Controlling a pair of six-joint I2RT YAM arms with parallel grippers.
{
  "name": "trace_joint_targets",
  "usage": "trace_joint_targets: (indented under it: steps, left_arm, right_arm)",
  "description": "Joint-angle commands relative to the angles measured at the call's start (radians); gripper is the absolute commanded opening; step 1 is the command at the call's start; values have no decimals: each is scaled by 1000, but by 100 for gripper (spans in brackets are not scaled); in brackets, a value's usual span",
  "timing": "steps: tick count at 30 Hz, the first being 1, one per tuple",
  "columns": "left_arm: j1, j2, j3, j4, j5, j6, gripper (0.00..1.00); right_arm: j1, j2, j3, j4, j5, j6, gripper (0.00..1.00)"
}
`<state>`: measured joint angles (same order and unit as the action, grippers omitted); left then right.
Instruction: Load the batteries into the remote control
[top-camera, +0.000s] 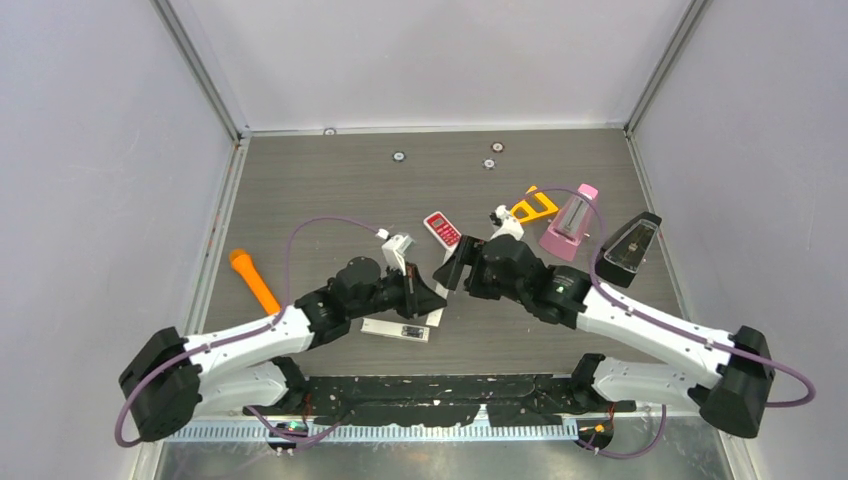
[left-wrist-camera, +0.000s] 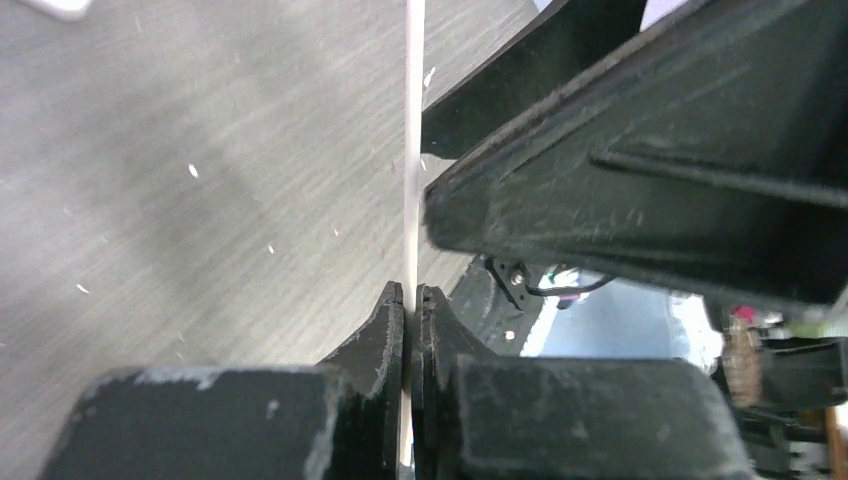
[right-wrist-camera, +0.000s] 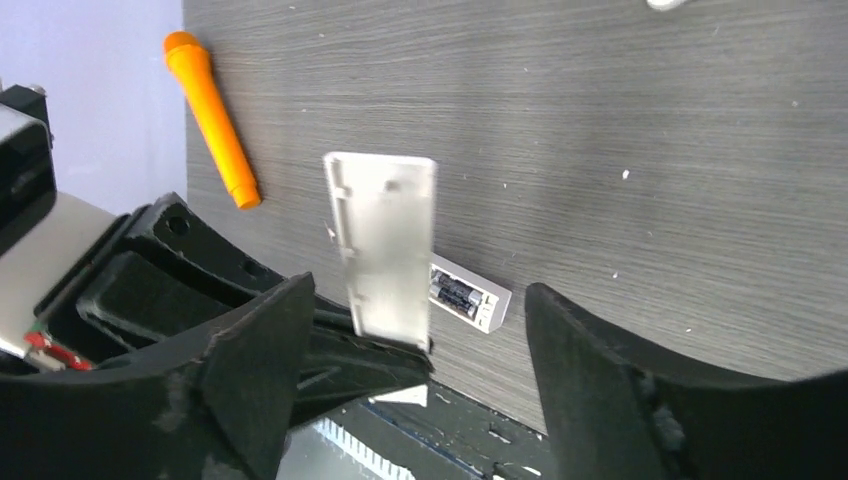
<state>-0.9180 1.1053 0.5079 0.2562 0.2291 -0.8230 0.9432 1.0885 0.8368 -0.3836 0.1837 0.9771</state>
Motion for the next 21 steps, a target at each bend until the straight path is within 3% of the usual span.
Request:
trace_joint_targets:
  steps: [1,7,12,21]
  left_arm:
    - [-21,-118,-3,-23,-65,240,0]
    - [-83,-205,95,-206,-331,663,0]
    - [-121,-196,152,-175,-540,1043,0]
    - [-219,-138,45,233,-691,1769,0]
  right_arm:
    - [-2,-164,-15,63,0,-34,86]
    - [-1,-328,49,-10,-14,-14,89]
    - [-1,-404,121,-78,-4,63,86]
    - [-1,-403,156,-69,-52,169,82]
